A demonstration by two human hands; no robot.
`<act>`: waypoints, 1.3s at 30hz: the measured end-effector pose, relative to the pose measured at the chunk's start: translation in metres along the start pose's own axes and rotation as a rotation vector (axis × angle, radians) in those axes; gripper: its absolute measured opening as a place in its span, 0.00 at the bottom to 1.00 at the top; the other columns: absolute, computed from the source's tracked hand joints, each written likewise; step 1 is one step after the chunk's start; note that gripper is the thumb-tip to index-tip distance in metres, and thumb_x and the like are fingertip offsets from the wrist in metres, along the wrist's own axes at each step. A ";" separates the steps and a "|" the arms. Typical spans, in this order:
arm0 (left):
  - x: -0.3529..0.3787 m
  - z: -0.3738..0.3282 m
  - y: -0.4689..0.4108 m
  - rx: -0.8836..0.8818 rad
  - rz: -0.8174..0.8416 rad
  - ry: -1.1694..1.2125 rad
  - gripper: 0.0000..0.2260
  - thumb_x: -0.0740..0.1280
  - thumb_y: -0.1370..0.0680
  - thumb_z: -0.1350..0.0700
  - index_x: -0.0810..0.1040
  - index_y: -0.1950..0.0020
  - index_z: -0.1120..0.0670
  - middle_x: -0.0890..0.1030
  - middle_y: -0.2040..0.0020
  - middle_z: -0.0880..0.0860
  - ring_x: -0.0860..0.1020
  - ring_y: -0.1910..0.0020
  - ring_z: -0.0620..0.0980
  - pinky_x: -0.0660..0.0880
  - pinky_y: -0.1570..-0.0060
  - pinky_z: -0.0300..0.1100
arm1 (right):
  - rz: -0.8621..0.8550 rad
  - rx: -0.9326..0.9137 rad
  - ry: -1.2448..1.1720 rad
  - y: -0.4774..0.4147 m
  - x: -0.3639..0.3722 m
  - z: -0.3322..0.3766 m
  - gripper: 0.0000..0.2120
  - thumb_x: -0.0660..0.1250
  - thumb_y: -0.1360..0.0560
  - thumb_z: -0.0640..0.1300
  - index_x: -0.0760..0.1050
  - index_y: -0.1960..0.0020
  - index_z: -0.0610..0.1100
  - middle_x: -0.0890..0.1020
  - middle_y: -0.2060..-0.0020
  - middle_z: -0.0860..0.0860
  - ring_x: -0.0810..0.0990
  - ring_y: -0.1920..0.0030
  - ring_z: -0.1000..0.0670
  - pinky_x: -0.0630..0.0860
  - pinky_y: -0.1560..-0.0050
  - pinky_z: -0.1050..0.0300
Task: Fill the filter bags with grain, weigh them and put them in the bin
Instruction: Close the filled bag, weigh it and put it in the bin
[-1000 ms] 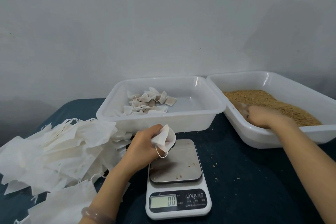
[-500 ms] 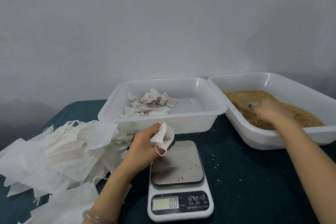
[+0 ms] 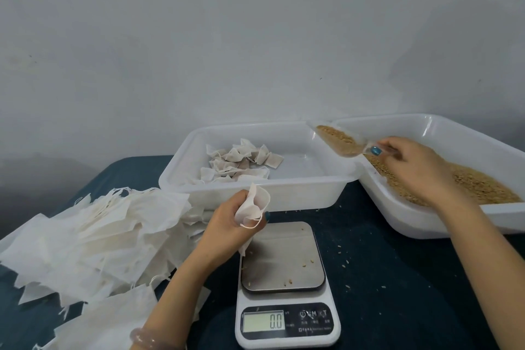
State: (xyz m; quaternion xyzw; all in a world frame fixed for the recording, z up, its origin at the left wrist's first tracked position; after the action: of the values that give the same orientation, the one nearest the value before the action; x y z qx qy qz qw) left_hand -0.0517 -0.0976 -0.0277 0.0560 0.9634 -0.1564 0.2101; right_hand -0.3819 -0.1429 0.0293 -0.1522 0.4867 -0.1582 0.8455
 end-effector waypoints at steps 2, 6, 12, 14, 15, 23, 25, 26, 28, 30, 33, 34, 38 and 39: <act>0.000 0.004 -0.001 -0.011 0.020 -0.020 0.12 0.69 0.28 0.50 0.77 0.50 0.56 0.80 0.54 0.56 0.75 0.58 0.47 0.75 0.57 0.47 | 0.051 -0.118 -0.023 0.004 0.000 0.012 0.13 0.62 0.19 0.52 0.78 0.37 0.52 0.81 0.47 0.56 0.77 0.49 0.51 0.73 0.45 0.47; -0.002 0.009 -0.002 -0.032 0.026 -0.037 0.11 0.69 0.28 0.49 0.77 0.51 0.54 0.80 0.55 0.53 0.75 0.59 0.44 0.72 0.58 0.38 | 0.078 -0.326 -0.025 0.015 0.004 0.030 0.11 0.64 0.22 0.53 0.78 0.40 0.57 0.77 0.53 0.66 0.72 0.49 0.57 0.60 0.44 0.54; -0.003 0.013 -0.004 -0.058 -0.035 -0.042 0.10 0.68 0.31 0.48 0.77 0.53 0.51 0.80 0.60 0.46 0.74 0.63 0.41 0.70 0.62 0.33 | 0.115 -0.484 0.004 0.026 0.004 0.041 0.17 0.58 0.23 0.60 0.79 0.41 0.58 0.80 0.50 0.64 0.73 0.46 0.54 0.56 0.38 0.55; -0.003 0.014 -0.004 -0.040 -0.023 -0.050 0.10 0.68 0.30 0.48 0.77 0.53 0.51 0.80 0.58 0.49 0.75 0.62 0.41 0.71 0.62 0.32 | 0.111 -0.504 0.045 0.026 0.002 0.045 0.13 0.63 0.23 0.55 0.79 0.41 0.57 0.81 0.49 0.62 0.74 0.44 0.53 0.56 0.35 0.54; -0.003 0.014 -0.004 -0.025 -0.015 -0.054 0.10 0.68 0.30 0.48 0.77 0.53 0.51 0.80 0.58 0.50 0.75 0.62 0.41 0.70 0.63 0.32 | 0.102 -0.520 0.060 0.026 0.001 0.047 0.12 0.66 0.23 0.52 0.80 0.41 0.56 0.82 0.48 0.61 0.74 0.44 0.53 0.56 0.34 0.52; 0.002 0.015 -0.002 0.053 0.005 -0.230 0.15 0.70 0.31 0.42 0.70 0.50 0.42 0.79 0.58 0.41 0.78 0.64 0.43 0.76 0.65 0.42 | -0.005 -0.706 0.260 0.027 -0.007 0.070 0.11 0.69 0.27 0.46 0.82 0.45 0.52 0.83 0.54 0.55 0.77 0.48 0.45 0.58 0.33 0.40; 0.005 0.013 -0.002 0.065 0.020 -0.233 0.16 0.70 0.32 0.40 0.69 0.49 0.42 0.80 0.58 0.42 0.79 0.63 0.44 0.77 0.64 0.45 | -0.021 -0.736 0.296 0.025 -0.006 0.077 0.11 0.71 0.27 0.45 0.82 0.45 0.52 0.83 0.54 0.55 0.78 0.47 0.44 0.58 0.33 0.39; 0.005 0.011 -0.002 0.071 0.026 -0.222 0.17 0.69 0.32 0.40 0.70 0.48 0.43 0.80 0.57 0.43 0.79 0.62 0.44 0.78 0.64 0.45 | -0.025 -0.747 0.303 0.024 -0.005 0.079 0.12 0.72 0.27 0.45 0.82 0.45 0.52 0.83 0.54 0.55 0.78 0.47 0.44 0.58 0.32 0.39; 0.005 0.009 -0.002 0.094 0.036 -0.206 0.18 0.68 0.33 0.39 0.70 0.47 0.43 0.81 0.56 0.42 0.79 0.60 0.42 0.76 0.64 0.40 | -0.031 -0.767 0.305 0.023 -0.005 0.083 0.12 0.72 0.27 0.45 0.82 0.44 0.53 0.82 0.53 0.54 0.77 0.45 0.44 0.56 0.32 0.40; 0.005 0.008 -0.001 0.114 0.044 -0.197 0.18 0.67 0.34 0.39 0.70 0.47 0.43 0.81 0.57 0.42 0.79 0.60 0.40 0.72 0.66 0.34 | -0.034 -0.778 0.310 0.022 -0.006 0.087 0.13 0.67 0.26 0.48 0.82 0.43 0.53 0.82 0.52 0.53 0.77 0.44 0.43 0.55 0.32 0.40; 0.007 0.006 0.000 0.131 0.051 -0.169 0.17 0.68 0.33 0.40 0.70 0.48 0.42 0.80 0.55 0.40 0.78 0.61 0.40 0.70 0.67 0.30 | -0.060 -0.798 0.330 0.019 -0.009 0.090 0.13 0.65 0.26 0.49 0.81 0.43 0.53 0.80 0.51 0.52 0.75 0.43 0.43 0.53 0.31 0.40; 0.007 0.006 0.000 0.137 0.049 -0.161 0.17 0.68 0.33 0.41 0.70 0.48 0.43 0.80 0.55 0.40 0.79 0.61 0.40 0.70 0.67 0.30 | -0.072 -0.803 0.332 0.018 -0.009 0.091 0.12 0.67 0.26 0.49 0.81 0.43 0.53 0.80 0.51 0.52 0.75 0.43 0.43 0.53 0.31 0.40; 0.008 0.004 0.002 0.152 0.038 -0.126 0.15 0.68 0.32 0.41 0.69 0.50 0.41 0.80 0.54 0.41 0.78 0.61 0.41 0.70 0.67 0.31 | -0.115 -0.831 0.342 0.015 -0.013 0.094 0.12 0.71 0.26 0.46 0.82 0.44 0.52 0.80 0.51 0.51 0.74 0.44 0.42 0.52 0.32 0.40; 0.008 0.003 0.002 0.158 0.036 -0.120 0.14 0.68 0.31 0.41 0.69 0.50 0.41 0.80 0.55 0.41 0.77 0.62 0.40 0.70 0.67 0.31 | -0.117 -0.834 0.351 0.014 -0.014 0.095 0.12 0.71 0.27 0.47 0.82 0.44 0.52 0.80 0.51 0.51 0.74 0.43 0.42 0.53 0.32 0.40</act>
State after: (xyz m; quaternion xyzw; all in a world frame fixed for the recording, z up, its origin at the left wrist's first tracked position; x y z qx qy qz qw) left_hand -0.0573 -0.0960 -0.0344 0.0803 0.9326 -0.2310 0.2654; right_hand -0.3044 -0.1144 0.0800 -0.4778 0.6354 -0.0193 0.6063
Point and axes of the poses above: each hand's wrist, its own y-axis away from the middle knuckle, its own x-axis out of the palm, z = x × y, the point moved 1 cm from there along -y, towards the middle knuckle
